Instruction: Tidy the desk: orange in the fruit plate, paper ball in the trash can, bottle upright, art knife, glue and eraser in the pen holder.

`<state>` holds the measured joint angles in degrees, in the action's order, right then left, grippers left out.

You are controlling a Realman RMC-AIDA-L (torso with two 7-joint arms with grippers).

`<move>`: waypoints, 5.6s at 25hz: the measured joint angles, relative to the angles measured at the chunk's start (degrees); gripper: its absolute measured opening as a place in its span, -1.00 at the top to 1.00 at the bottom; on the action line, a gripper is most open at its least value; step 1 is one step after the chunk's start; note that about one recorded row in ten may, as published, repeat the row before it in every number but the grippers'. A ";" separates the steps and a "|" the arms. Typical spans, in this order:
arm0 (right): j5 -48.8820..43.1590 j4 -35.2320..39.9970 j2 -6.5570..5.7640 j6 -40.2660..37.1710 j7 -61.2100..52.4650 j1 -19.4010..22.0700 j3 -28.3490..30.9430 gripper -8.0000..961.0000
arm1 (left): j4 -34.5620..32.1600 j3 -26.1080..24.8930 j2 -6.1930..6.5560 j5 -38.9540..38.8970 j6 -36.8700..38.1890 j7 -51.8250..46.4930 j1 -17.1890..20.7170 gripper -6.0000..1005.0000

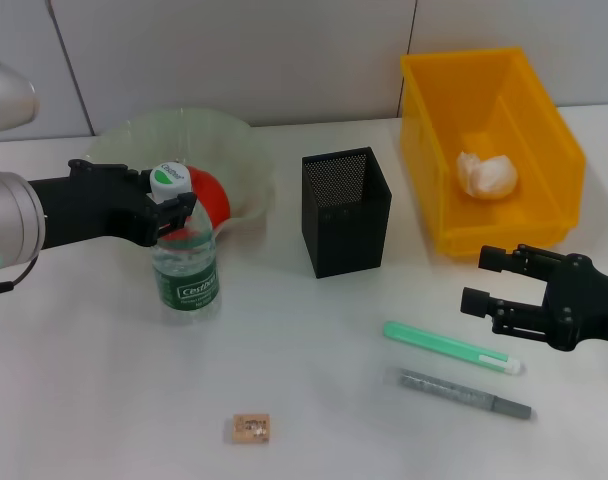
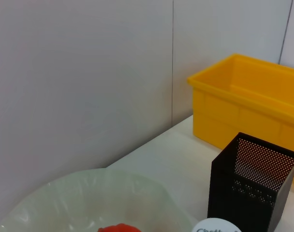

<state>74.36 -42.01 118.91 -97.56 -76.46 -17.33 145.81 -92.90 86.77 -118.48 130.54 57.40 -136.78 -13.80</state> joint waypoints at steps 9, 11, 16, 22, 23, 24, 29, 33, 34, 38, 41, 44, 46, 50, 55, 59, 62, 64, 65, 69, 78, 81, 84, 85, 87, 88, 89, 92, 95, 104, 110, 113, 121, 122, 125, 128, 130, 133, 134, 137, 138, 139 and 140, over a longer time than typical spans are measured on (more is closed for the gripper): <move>0.00 0.00 0.00 0.00 0.00 0.04 0.00 -0.58 | 0.00 -0.09 0.00 -0.02 0.00 -0.03 0.00 0.12; 0.00 0.00 0.00 -0.02 -0.01 0.09 0.00 -0.58 | 0.00 -0.11 0.00 -0.02 0.00 -0.26 0.04 0.12; 0.00 0.00 0.00 -0.25 0.00 0.15 0.00 -0.58 | 0.00 -0.22 0.00 -0.15 -0.04 -0.48 0.07 0.10; 0.00 0.00 0.00 -0.49 -0.27 0.30 0.00 -0.58 | -0.04 -1.49 0.00 -2.35 -0.01 -0.36 0.49 -0.21; 0.00 0.00 0.00 -0.49 -0.27 0.30 0.00 -0.58 | -0.04 -1.80 0.03 -3.06 0.00 -0.16 0.62 -0.27; 0.00 0.00 0.00 -0.51 -0.39 0.32 0.00 -0.58 | -0.08 -2.14 0.07 -3.65 0.00 0.06 0.76 -0.34; 0.00 0.00 0.00 -0.53 -0.56 0.31 0.00 -0.58 | -0.42 -2.90 0.09 -4.68 0.03 1.15 1.21 -0.61; 0.00 0.00 0.00 -0.53 -0.56 0.29 0.00 -0.58 | -0.42 -3.26 0.04 -7.32 -0.39 2.91 1.26 -0.61; -0.01 0.00 0.00 -0.53 -0.56 0.29 0.00 -0.58 | -0.44 -3.37 0.02 -8.71 -0.62 3.70 1.29 -0.61; -0.31 0.00 0.00 -0.30 -0.56 0.29 0.00 -0.58 | -0.57 -3.50 -0.06 -13.40 -1.16 5.90 0.91 -0.60; -0.44 0.02 0.00 -0.11 -0.56 0.34 0.00 -0.58 | -0.55 -3.51 -0.07 -15.00 -1.24 6.64 0.45 -0.61; -0.51 0.07 0.04 0.04 -0.29 0.53 0.24 -0.58 | -0.18 -3.53 -0.13 -20.22 -1.30 10.10 -0.03 -0.60; -0.52 0.08 0.05 0.42 -0.30 0.74 0.60 -0.58 | -0.16 -3.47 -0.13 -22.37 -1.21 11.80 0.00 -0.60; -0.62 0.09 0.02 2.95 -0.79 1.61 0.64 -0.58 | 1.35 -3.08 -0.09 -31.85 0.72 22.31 0.69 -0.59; -1.29 0.01 -0.33 4.78 -1.64 2.38 0.67 -0.58 | 5.83 -3.00 -0.09 -39.76 3.62 31.10 0.72 -0.59; -2.75 -0.58 -0.93 6.20 -3.25 2.81 0.83 -0.58 | 10.25 -3.23 -0.03 -43.74 9.02 38.47 -0.33 -0.59; -3.54 -0.66 -1.24 7.25 -4.11 2.81 1.06 -0.58 | 13.49 -2.36 -0.07 -44.17 13.40 45.29 -0.88 -0.59; -3.89 -0.77 -1.33 7.79 -4.30 2.82 1.09 -0.58 | 15.29 -1.71 -0.14 -44.24 15.03 48.62 -1.02 -0.59; -4.10 -0.85 -1.36 8.02 -4.34 2.85 1.10 -0.58 | 16.22 -1.49 -0.18 -44.29 15.37 49.94 -1.12 -0.59; -4.97 -1.73 -1.70 8.30 -5.11 2.85 1.12 -0.58 | 21.59 -1.32 -0.21 -45.31 15.72 53.70 -1.72 -0.59; -10.94 -12.74 -2.02 7.64 -14.62 1.70 0.71 -0.58 | 33.91 -2.09 -0.16 -49.46 15.93 62.20 -3.26 -0.59; -13.47 -19.59 -1.99 6.61 -20.03 1.20 -0.70 -0.58 | 34.52 -2.08 -0.03 -50.05 16.01 62.47 -3.33 -0.59; -17.91 -26.61 -2.19 5.36 -27.15 0.07 -2.87 -0.58 | 34.57 -2.06 0.04 -49.97 16.09 62.55 -3.32 -0.59; -19.58 -28.62 -2.35 4.90 -29.41 -0.46 -3.53 -0.58 | 34.64 -2.03 0.05 -49.89 16.11 62.58 -3.32 -0.59; -23.73 -32.57 -2.69 3.37 -35.32 -2.18 -4.95 -0.58 | 34.76 -1.98 0.04 -49.86 16.12 62.59 -3.32 -0.59; -25.62 -33.90 -2.83 2.51 -37.49 -3.02 -5.46 -0.58 | 34.95 -1.93 0.02 -49.85 16.12 62.64 -3.34 -0.59; -27.98 -35.12 -3.03 1.47 -39.83 -4.24 -6.05 -0.58 | 35.29 -1.83 -0.05 -49.87 16.14 62.85 -3.36 -0.59; -34.69 -36.22 -3.87 -1.89 -45.84 -8.19 -7.90 -0.58 | 35.36 -1.66 -0.06 -49.90 16.16 63.04 -3.36 -0.59; -41.07 -35.48 -4.74 -4.93 -49.81 -12.34 -10.76 -0.57 | 35.45 -1.61 -0.07 -49.93 16.19 63.06 -3.37 -0.59; -50.79 -32.01 -4.93 -4.83 -52.43 -19.55 -19.01 -0.57 | 35.51 -1.60 -0.08 -49.92 16.35 63.10 -3.87 -0.59; -51.10 -30.09 -4.54 -2.32 -52.18 -20.46 -27.76 -0.57 | 36.30 -1.60 -0.09 -49.83 16.35 63.17 -4.64 -0.59; -51.10 -29.11 -4.37 -0.84 -51.50 -20.70 -33.25 -0.57 | 36.95 -1.53 -0.09 -49.79 16.34 63.18 -5.15 -0.59; -50.94 -28.39 -3.08 2.40 -51.20 -21.62 -39.11 -0.57 | 36.95 -1.42 -0.04 -49.91 16.34 63.00 -5.36 -0.59; -50.95 -27.88 -3.02 2.90 -51.18 -21.84 -39.48 -0.57 | 36.95 -1.42 -0.05 -49.92 16.34 62.99 -5.40 -0.59; -50.69 -25.94 -2.94 3.97 -51.15 -22.63 -39.85 -0.57 | 36.95 -1.32 -0.05 -49.92 16.34 63.01 -5.44 -0.59; -50.61 -24.21 -2.76 5.06 -50.85 -23.26 -39.94 -0.57 | 36.96 -1.22 -0.06 -49.90 16.10 62.95 -5.45 -0.59; -50.62 -23.77 -2.56 5.59 -50.62 -23.41 -39.98 -0.57 | 37.01 -1.25 -0.08 -49.89 15.84 62.82 -5.45 -0.59; -50.66 -23.66 -2.26 5.84 -50.58 -23.63 -40.05 -0.57 | 37.22 -1.37 -0.09 -49.90 15.81 62.80 -5.45 -0.59; -50.66 -23.61 -2.20 5.85 -50.58 -23.71 -40.06 -0.57 | 37.31 -1.43 -0.09 -49.89 15.81 62.81 -5.46 -0.59; -50.86 -22.78 -2.05 5.88 -51.45 -24.29 -40.15 -0.57 | 38.02 -1.71 -0.08 -49.90 15.81 62.81 -5.77 -0.59; -50.96 -22.46 -2.02 5.91 -51.53 -24.40 -40.19 -0.57 | 38.02 -1.71 -0.08 -49.90 15.81 62.81 -5.77 -0.59; -51.01 -22.15 -1.98 5.93 -51.52 -24.52 -40.24 -0.57 | 38.23 -1.78 -0.06 -49.97 15.81 62.83 -5.87 -0.59; -51.03 -21.91 -1.94 5.99 -51.51 -24.60 -40.24 -0.57 | 38.31 -1.83 -0.04 -50.07 15.81 62.96 -5.94 -0.59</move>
<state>23.32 -63.92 116.97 -91.57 -127.98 -41.93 105.57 -54.59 84.93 -118.51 80.47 73.21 -73.82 -19.74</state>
